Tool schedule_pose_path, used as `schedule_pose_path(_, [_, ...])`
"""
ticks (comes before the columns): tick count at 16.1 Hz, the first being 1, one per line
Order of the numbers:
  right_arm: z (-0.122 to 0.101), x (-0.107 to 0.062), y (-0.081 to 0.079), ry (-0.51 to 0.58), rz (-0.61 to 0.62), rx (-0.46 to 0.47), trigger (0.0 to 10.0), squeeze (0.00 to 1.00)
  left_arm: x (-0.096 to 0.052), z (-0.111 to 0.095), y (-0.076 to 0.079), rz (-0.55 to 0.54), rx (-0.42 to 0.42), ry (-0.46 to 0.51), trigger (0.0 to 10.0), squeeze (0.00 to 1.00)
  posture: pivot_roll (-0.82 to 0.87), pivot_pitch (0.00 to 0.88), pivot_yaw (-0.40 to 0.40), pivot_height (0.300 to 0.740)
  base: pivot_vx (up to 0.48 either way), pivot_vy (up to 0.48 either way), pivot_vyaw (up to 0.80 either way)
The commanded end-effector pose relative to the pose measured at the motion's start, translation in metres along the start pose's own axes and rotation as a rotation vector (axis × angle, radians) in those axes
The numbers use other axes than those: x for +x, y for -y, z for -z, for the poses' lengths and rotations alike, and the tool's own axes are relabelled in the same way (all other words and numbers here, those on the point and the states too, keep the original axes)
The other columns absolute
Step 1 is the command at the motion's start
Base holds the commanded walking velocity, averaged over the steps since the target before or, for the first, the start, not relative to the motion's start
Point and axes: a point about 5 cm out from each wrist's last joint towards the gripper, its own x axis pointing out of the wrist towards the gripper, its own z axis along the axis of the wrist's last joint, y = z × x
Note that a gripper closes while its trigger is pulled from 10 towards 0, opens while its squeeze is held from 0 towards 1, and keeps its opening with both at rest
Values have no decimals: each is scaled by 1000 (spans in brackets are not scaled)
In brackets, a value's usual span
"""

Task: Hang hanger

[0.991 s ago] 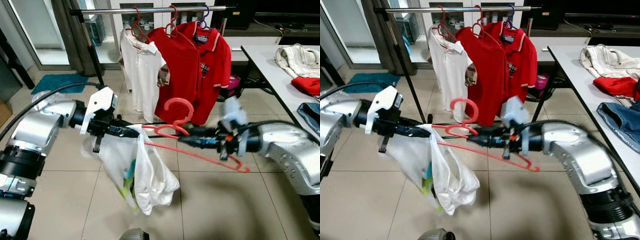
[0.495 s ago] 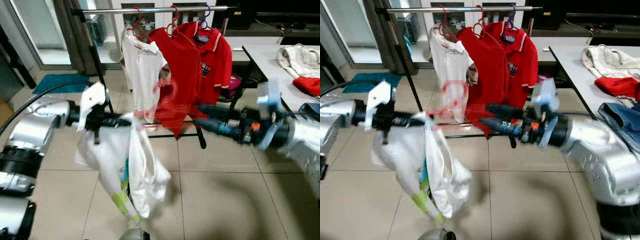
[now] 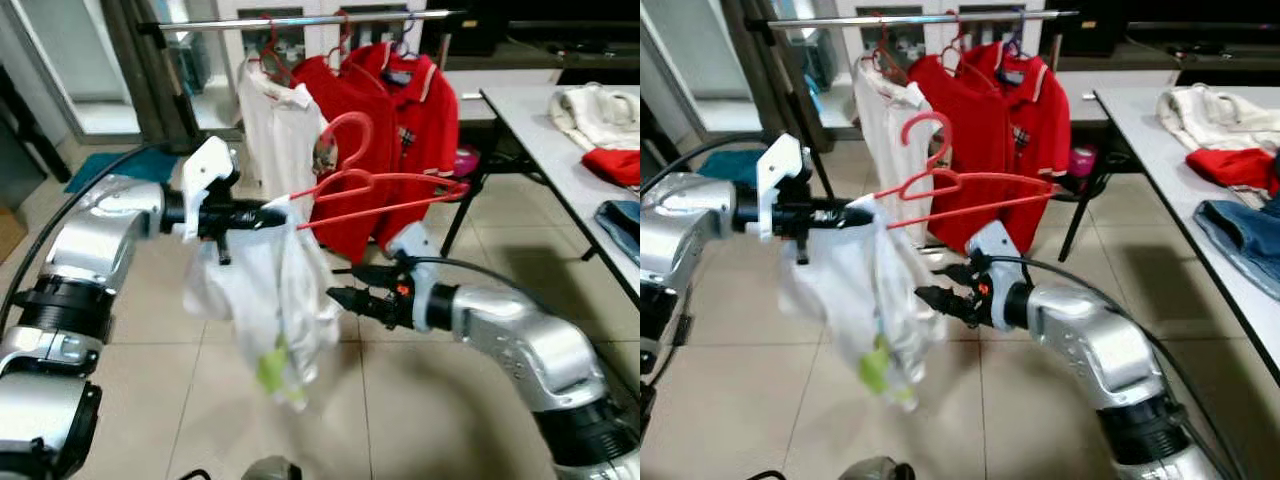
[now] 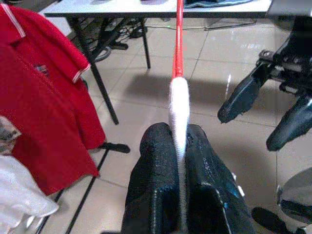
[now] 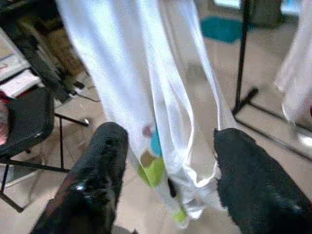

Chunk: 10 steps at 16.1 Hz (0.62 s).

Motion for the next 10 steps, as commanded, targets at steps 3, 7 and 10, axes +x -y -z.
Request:
schedule_pose_path(3, [6, 19, 6, -27, 47, 98, 10000, 1000, -1, -15, -6, -52, 16, 29, 0, 0, -4, 0, 105, 740, 0, 0, 0])
schedule_pose_path(7, [22, 37, 21, -104, 168, 177, 10000, 600, 1, -24, -5, -60, -11, 70, 0, 0, 2, 0, 111, 740, 0, 0, 0])
schedule_pose_path(10, [43, 44, 30, -182, 249, 198, 10000, 0, -1, -32, -6, -64, -24, 102, 0, 0, 1, 0, 104, 740, 0, 0, 0])
